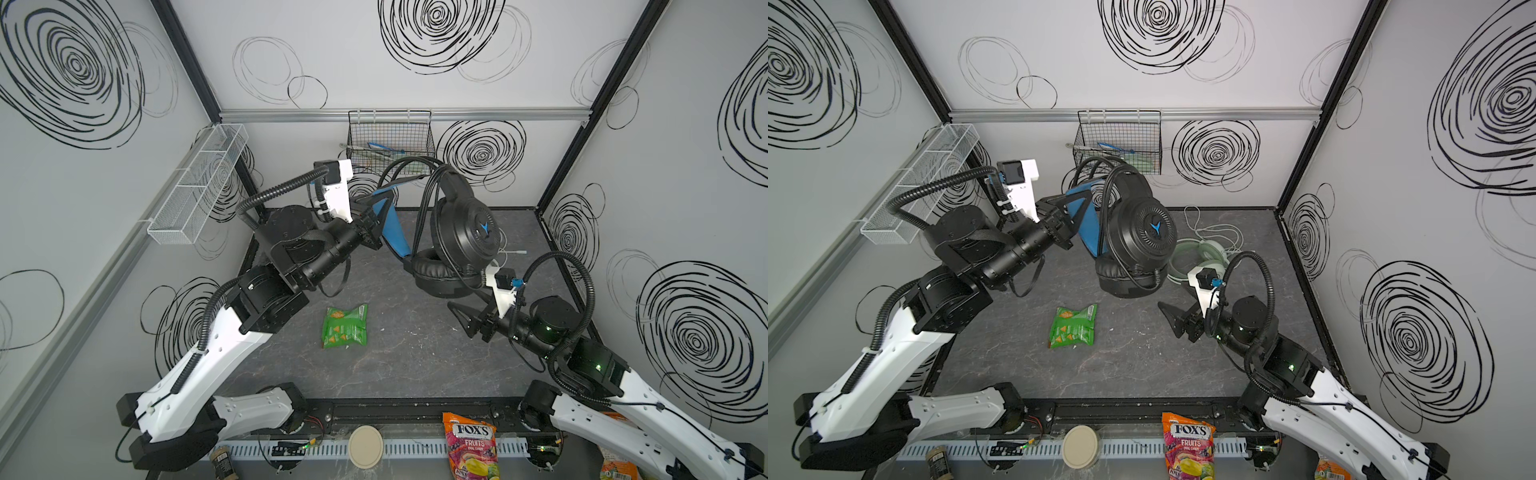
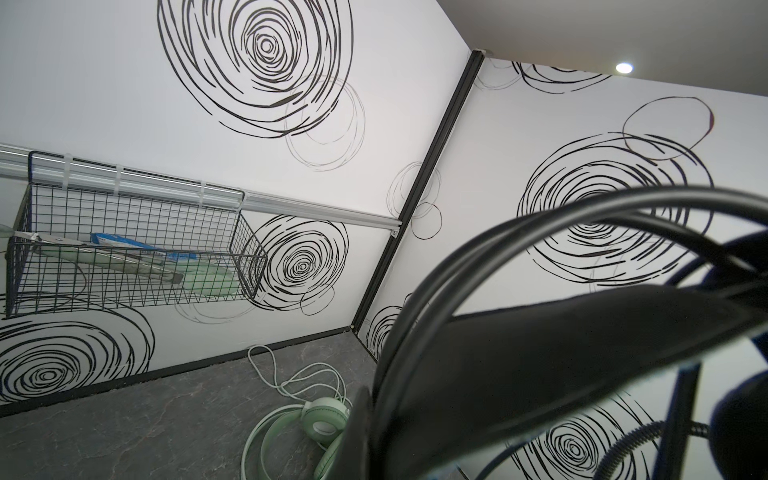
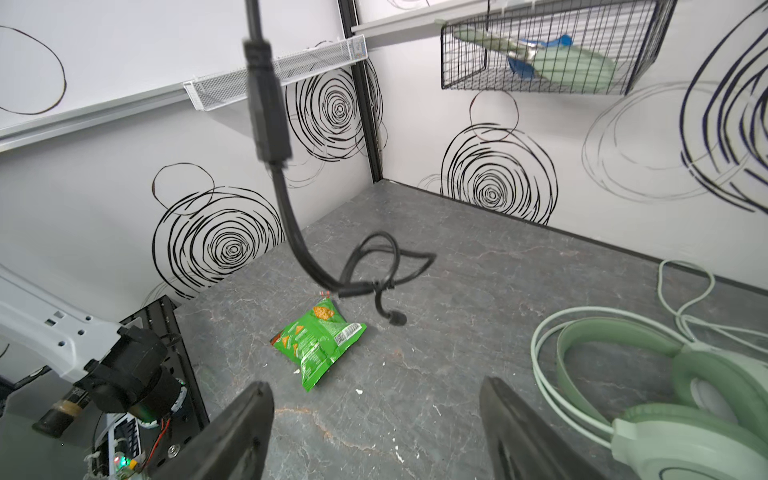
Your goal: Wrap the headphones
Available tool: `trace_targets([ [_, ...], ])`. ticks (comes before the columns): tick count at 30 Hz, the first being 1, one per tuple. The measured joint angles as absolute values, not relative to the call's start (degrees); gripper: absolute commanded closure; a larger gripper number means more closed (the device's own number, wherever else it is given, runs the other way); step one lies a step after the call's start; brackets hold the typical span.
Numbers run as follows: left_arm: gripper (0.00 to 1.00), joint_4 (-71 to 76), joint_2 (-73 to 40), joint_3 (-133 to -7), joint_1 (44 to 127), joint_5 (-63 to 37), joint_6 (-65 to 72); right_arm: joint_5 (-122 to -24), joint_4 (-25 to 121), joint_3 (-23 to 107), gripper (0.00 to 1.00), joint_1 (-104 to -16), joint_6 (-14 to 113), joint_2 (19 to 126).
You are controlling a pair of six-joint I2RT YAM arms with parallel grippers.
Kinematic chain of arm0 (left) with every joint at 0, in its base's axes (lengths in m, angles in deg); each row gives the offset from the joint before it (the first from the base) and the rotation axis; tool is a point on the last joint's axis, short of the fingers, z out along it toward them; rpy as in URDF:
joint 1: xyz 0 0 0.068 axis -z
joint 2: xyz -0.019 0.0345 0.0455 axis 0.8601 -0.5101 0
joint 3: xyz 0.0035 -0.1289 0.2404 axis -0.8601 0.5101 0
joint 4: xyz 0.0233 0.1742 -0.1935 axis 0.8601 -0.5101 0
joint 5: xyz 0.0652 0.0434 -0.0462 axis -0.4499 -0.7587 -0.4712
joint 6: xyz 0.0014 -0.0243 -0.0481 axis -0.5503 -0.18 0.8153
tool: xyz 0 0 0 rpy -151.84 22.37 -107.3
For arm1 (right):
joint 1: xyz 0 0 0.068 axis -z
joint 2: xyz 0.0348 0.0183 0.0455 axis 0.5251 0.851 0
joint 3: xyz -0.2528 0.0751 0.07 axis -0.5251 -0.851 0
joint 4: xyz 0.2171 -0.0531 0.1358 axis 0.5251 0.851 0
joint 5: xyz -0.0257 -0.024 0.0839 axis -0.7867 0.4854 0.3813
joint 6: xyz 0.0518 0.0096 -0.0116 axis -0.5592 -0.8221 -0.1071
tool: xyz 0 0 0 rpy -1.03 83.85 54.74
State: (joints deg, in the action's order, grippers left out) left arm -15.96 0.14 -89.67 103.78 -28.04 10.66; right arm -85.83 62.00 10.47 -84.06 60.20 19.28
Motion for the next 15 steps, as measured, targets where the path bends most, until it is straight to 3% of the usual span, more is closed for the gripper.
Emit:
trace_targets([
  [15,1.00,-16.0,0.4,-88.9,103.0,-26.3,11.6,-86.0,55.2,14.8,0.21,-85.3,66.1,27.2],
])
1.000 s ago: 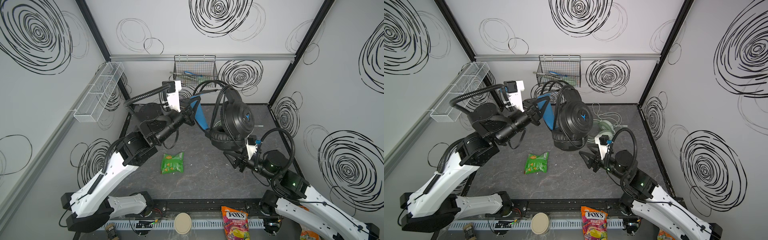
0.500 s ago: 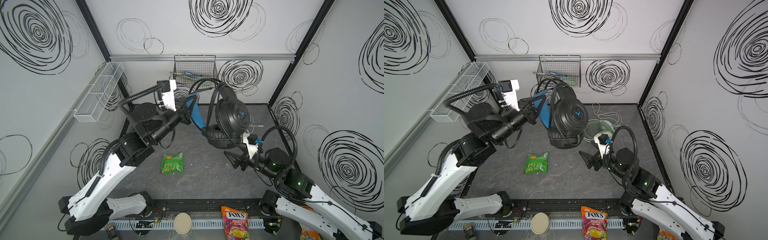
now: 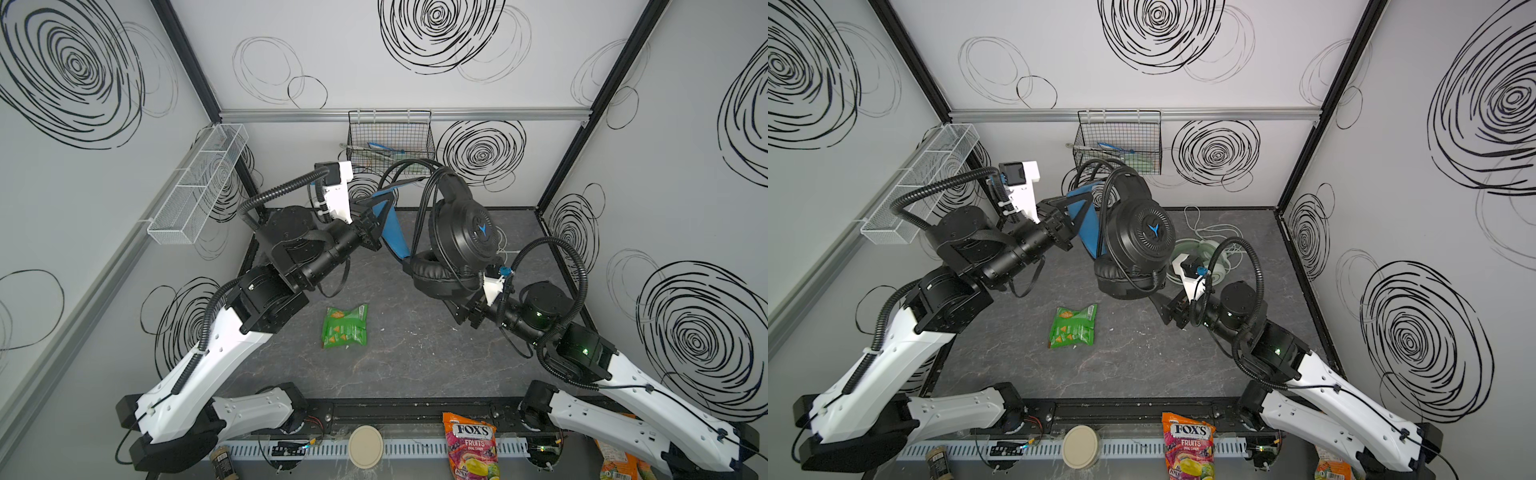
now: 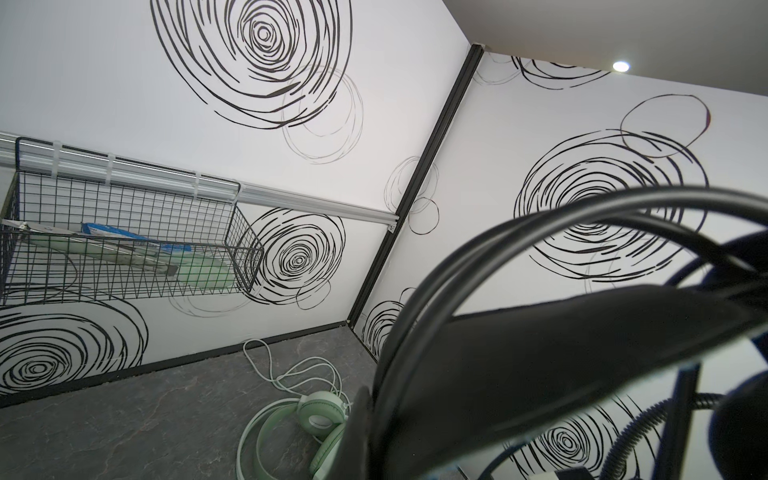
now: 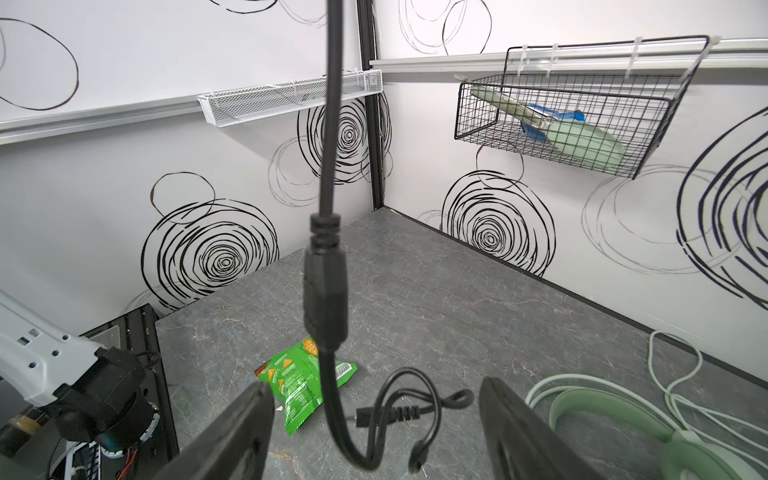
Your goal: Wrap the headphones
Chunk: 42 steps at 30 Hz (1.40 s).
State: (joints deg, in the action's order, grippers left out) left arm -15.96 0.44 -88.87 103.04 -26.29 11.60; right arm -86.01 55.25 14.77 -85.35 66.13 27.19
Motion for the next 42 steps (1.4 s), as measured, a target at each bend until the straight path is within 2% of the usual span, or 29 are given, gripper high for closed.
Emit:
trace_targets([
  [13,1.00,-15.5,0.4,-88.9,102.1,-25.0,12.4,-85.3,51.3,14.8,0.54,-85.3,68.7,30.6],
  [16,1.00,-15.5,0.4,-88.9,101.9,-24.9,12.7,-85.1,50.9,14.8,0.66,-85.3,68.7,30.6],
  [20,1.00,-15.4,0.4,-88.9,101.9,-25.0,13.1,-84.9,50.5,14.8,0.88,-85.4,68.5,30.9],
  [22,1.00,-15.2,0.4,-88.9,101.9,-25.2,13.4,-84.8,50.5,14.8,0.94,-85.4,68.4,31.4],
  [29,1.00,-15.7,-0.1,-89.0,101.6,-29.0,15.3,-85.6,49.3,14.0,0.94,-86.9,67.2,32.0],
  [42,1.00,-23.4,-7.9,-91.6,101.6,-48.1,22.6,-93.0,49.3,11.9,0.91,-93.9,64.8,30.8],
])
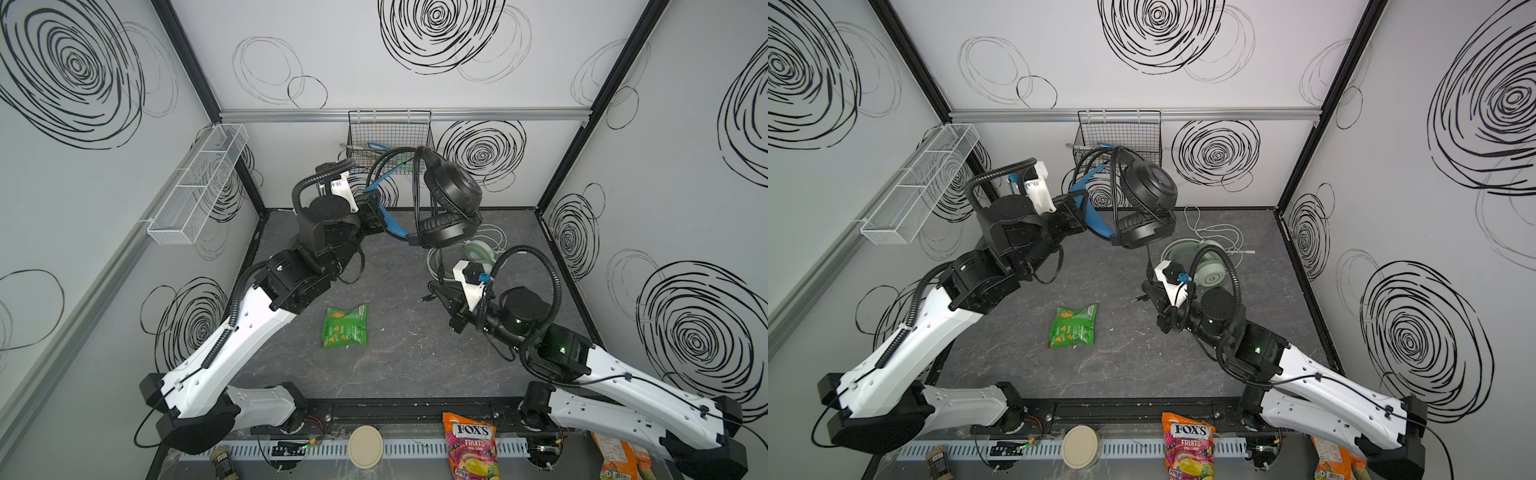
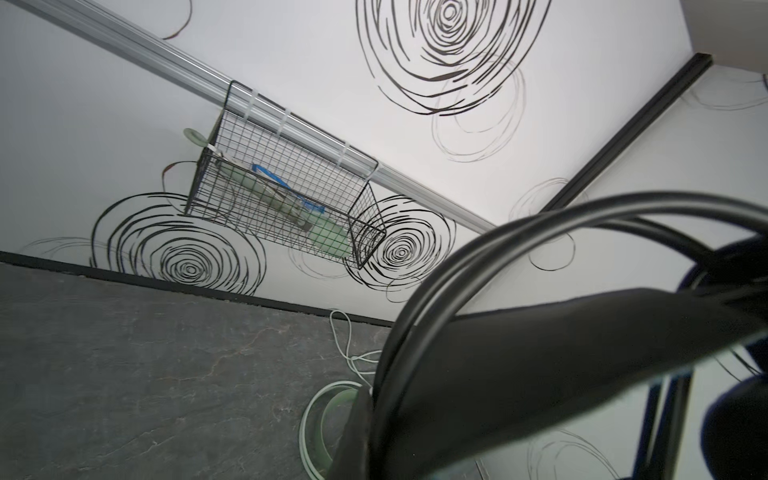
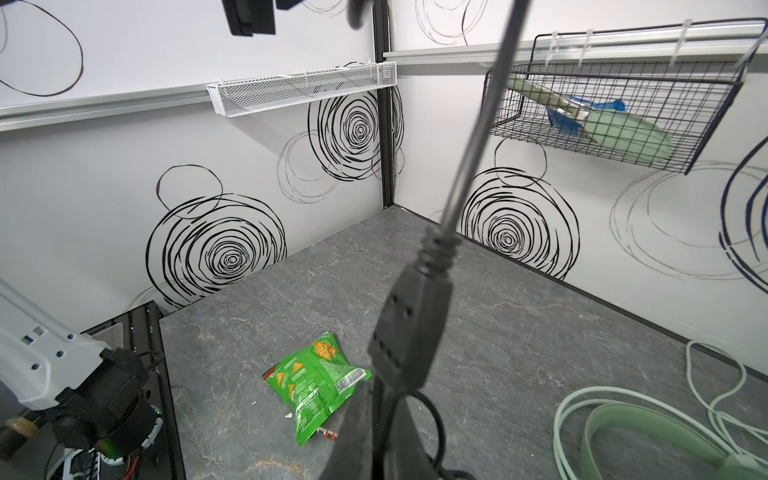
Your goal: Wrap the headphones
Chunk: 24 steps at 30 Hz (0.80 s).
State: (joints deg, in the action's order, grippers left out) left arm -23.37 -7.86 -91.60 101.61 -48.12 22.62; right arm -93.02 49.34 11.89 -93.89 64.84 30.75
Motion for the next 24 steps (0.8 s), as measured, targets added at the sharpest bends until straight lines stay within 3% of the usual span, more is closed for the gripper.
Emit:
trace_targets([
  [14,1.00,-25.2,-12.3,-87.6,103.3,-62.3,13.3,-103.5,59.4,22.9,0.93,-104.0,67.3,40.2],
  [24,1.00,-24.4,-13.9,-83.4,102.9,-59.6,5.9,-112.4,79.6,39.8,0.92,-108.3,74.0,46.4],
])
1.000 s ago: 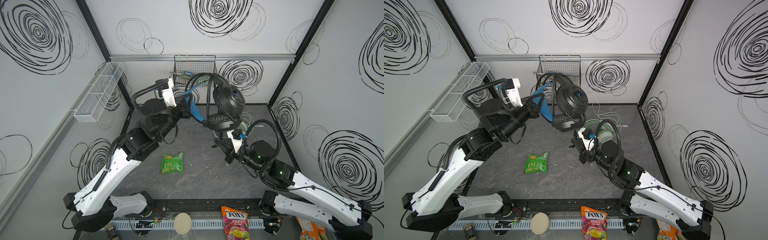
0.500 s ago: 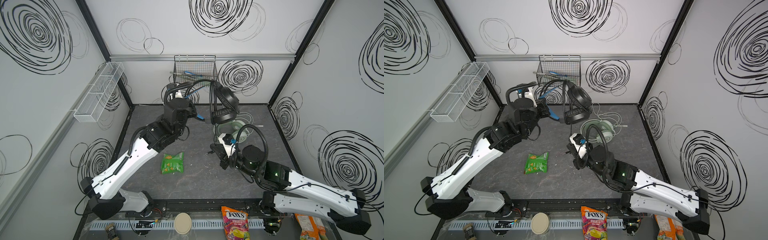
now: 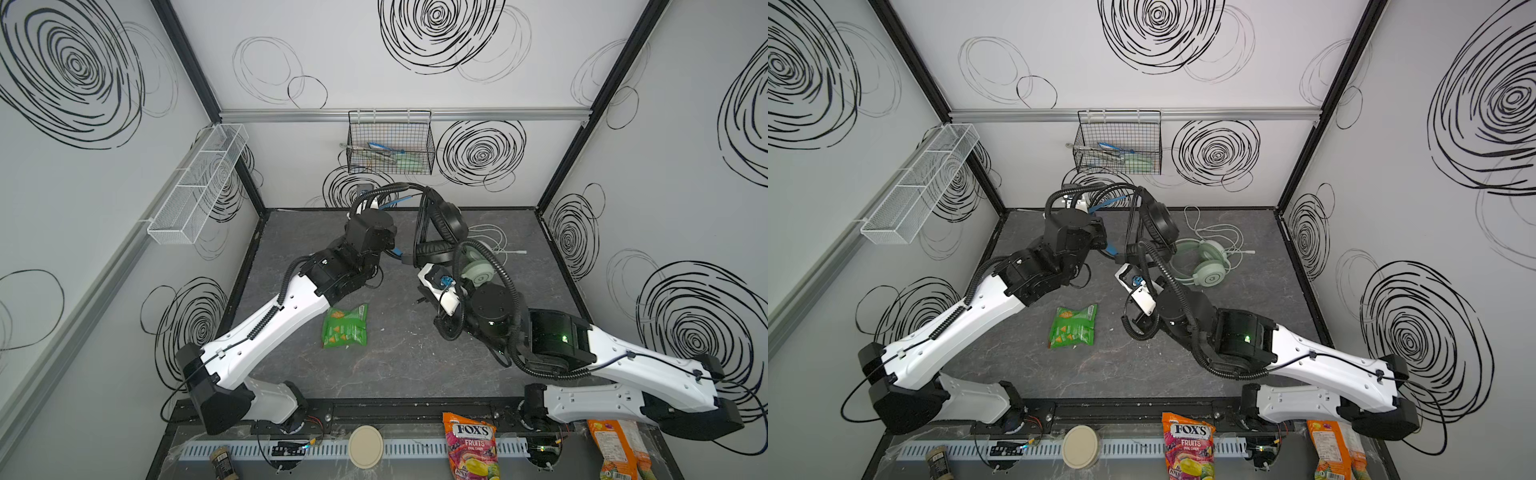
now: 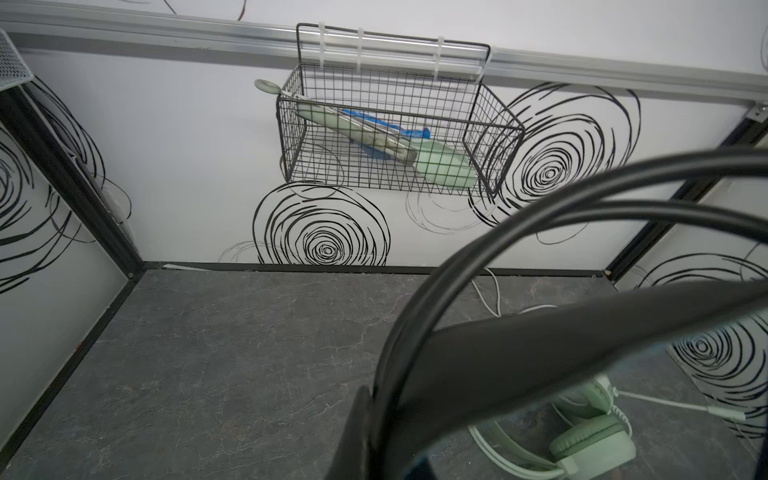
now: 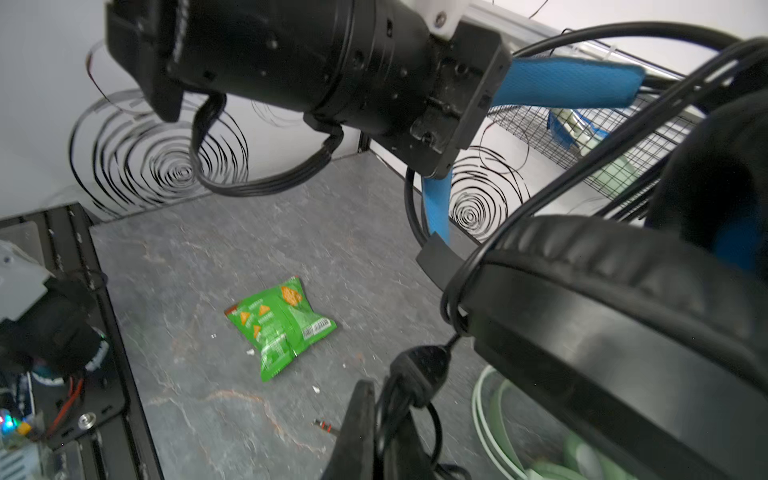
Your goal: Wrap the headphones
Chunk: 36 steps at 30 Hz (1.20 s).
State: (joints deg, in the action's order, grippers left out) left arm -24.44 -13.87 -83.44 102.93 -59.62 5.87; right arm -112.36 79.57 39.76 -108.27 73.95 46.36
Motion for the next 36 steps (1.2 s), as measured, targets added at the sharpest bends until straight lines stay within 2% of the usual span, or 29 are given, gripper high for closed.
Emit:
trace_targets([
  [7,1.00,-24.6,-14.1,-80.4,105.5,-58.2,1.3,-113.2,93.6,48.2,0.90,-109.1,76.7,50.6],
  [13,1.00,-25.7,-13.8,-77.3,107.4,-59.4,-2.0,-109.3,101.1,55.1,0.90,-109.3,76.7,52.6],
  [20,1.00,-25.3,-12.3,-73.0,107.6,-57.2,-3.5,-108.4,104.6,56.0,0.97,-109.8,78.4,53.2],
  [23,1.00,-24.6,-11.3,-71.3,107.8,-56.5,-4.0,-110.0,105.1,56.0,1.00,-110.5,79.9,53.7],
  [30,1.00,-22.3,-9.7,-69.7,108.9,-57.0,-6.4,-117.4,105.1,54.5,1.00,-112.8,87.4,53.7],
  [36,1.00,-20.0,-8.9,-66.8,111.5,-53.0,-11.0,-126.0,99.2,46.9,1.00,-116.2,98.6,53.2],
])
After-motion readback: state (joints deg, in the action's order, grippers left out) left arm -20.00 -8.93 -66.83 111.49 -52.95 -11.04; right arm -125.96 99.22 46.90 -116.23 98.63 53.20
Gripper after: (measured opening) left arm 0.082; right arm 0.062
